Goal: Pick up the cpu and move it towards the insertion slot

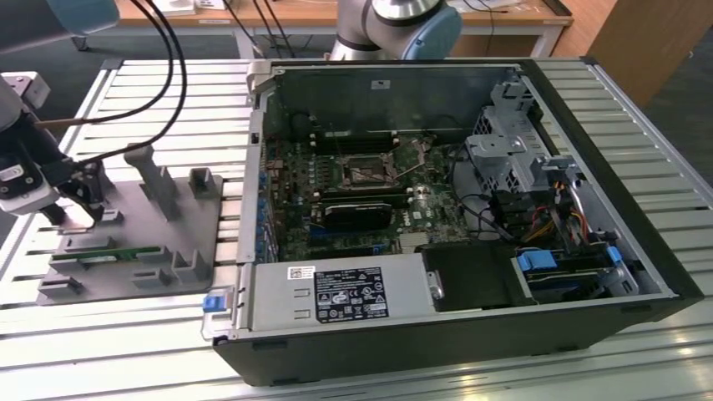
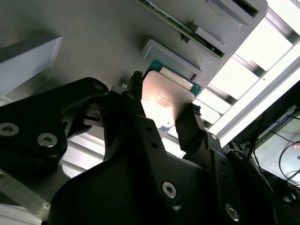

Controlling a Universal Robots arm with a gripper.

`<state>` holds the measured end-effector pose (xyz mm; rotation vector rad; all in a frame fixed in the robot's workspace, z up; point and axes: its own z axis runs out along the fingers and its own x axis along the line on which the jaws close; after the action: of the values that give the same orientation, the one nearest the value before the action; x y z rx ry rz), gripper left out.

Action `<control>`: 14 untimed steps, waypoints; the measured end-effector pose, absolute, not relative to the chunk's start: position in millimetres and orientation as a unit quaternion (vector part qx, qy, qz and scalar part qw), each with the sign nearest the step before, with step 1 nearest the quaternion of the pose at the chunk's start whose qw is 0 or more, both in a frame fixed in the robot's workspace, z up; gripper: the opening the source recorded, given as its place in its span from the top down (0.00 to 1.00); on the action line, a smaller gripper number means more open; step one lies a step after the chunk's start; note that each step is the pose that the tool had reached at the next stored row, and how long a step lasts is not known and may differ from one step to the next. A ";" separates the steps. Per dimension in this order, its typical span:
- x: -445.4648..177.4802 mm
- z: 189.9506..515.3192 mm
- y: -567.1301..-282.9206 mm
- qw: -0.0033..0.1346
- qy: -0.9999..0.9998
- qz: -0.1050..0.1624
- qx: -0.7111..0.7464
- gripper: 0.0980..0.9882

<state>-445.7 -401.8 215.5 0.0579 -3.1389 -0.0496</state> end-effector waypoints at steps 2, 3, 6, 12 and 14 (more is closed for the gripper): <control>-445.7 217.1 -401.8 0.001 -1.000 -0.016 0.018 0.51; -445.7 218.1 -401.8 0.001 -1.000 -0.016 0.018 0.51; -445.7 220.9 -401.7 0.001 -1.000 -0.016 0.018 0.51; -445.7 227.2 -401.6 0.001 -1.000 -0.016 0.018 0.51; -445.7 229.6 -401.6 0.001 -1.000 -0.016 0.018 0.51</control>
<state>-445.7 -401.6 229.6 0.0579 -3.1388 -0.0495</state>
